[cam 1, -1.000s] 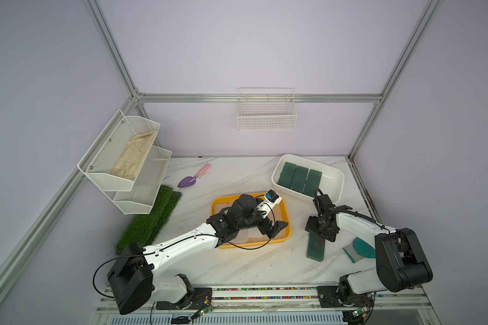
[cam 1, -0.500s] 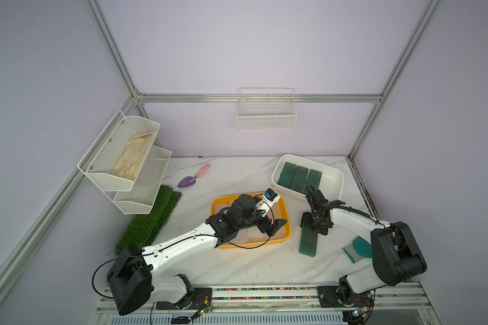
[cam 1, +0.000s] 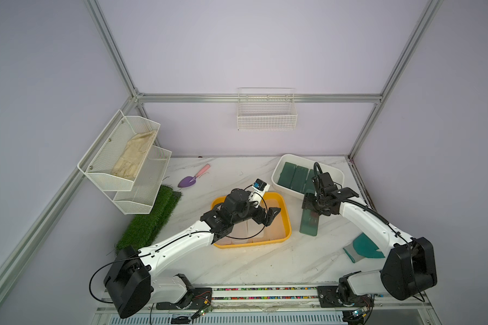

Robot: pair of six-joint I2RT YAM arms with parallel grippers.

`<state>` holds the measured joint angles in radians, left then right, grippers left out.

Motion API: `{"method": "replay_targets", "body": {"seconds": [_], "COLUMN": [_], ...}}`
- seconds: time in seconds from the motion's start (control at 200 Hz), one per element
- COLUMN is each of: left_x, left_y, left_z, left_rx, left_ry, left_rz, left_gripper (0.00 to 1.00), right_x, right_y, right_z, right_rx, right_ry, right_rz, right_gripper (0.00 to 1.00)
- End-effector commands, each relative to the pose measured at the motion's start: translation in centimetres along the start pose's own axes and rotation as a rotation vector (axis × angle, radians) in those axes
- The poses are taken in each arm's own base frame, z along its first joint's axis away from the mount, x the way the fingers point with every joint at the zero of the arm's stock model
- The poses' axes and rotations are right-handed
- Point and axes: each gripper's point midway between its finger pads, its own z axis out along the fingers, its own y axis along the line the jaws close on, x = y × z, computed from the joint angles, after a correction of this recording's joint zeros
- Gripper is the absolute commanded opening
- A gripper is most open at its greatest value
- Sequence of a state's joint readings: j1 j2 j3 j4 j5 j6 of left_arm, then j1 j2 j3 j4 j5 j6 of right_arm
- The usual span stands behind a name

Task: Place the pencil cases by color into the storage box
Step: Pick up the pencil case from the center of the board, then place the pencil case at the storage box.

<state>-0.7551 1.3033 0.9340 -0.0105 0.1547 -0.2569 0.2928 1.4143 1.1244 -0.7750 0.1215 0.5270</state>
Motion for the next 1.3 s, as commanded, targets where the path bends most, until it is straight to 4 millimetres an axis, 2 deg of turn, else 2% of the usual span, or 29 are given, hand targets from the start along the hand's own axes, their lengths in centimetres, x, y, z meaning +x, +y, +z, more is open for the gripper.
{"method": "replay_targets", "body": {"seconds": [0.0, 0.195, 0.325, 0.48, 0.625, 0.735, 0.89, 1.075, 1.205, 1.295], "left_x": [-1.5, -1.1, -1.1, -1.4, -1.5, -1.4, -1.9, -2.1, -2.1, -2.1], "left_y": [1.3, 4.4, 5.1, 5.4, 5.5, 5.5, 5.0, 4.4, 4.1, 4.0], "left_z": [-0.7, -1.6, -2.4, -3.1, -3.6, -3.6, -3.5, -3.8, -3.9, -4.0], "left_rx": [-0.014, -0.087, -0.094, -0.112, -0.121, -0.12, -0.09, -0.062, -0.047, -0.042], "left_ry": [-0.041, -0.04, -0.04, -0.038, -0.029, -0.028, -0.029, -0.031, -0.03, -0.031], "left_rz": [-0.112, -0.235, -0.266, -0.269, -0.259, -0.26, -0.252, -0.238, -0.24, -0.244], "left_gripper": [1.0, 1.0, 1.0, 1.0, 1.0, 1.0, 1.0, 1.0, 1.0, 1.0], "right_x": [-2.4, -7.4, -11.3, -15.9, -18.3, -19.8, -21.3, -21.1, -20.1, -20.2], "right_y": [0.8, 1.9, 1.5, -0.3, -2.1, -4.1, -5.9, -8.0, -9.2, -9.7], "right_z": [-0.8, -0.5, 0.1, 0.9, 2.0, 2.8, 3.7, 4.6, 6.0, 6.8], "right_rx": [0.01, -0.009, -0.047, -0.038, 0.008, 0.075, 0.161, 0.243, 0.266, 0.28], "right_ry": [-0.049, -0.122, -0.171, -0.234, -0.265, -0.303, -0.348, -0.367, -0.348, -0.36], "right_rz": [-0.032, -0.024, 0.035, 0.091, 0.106, 0.114, 0.097, 0.065, 0.063, 0.056], "right_gripper": [0.59, 0.59, 0.59, 0.58, 0.59, 0.59, 0.59, 0.58, 0.59, 0.58]}}
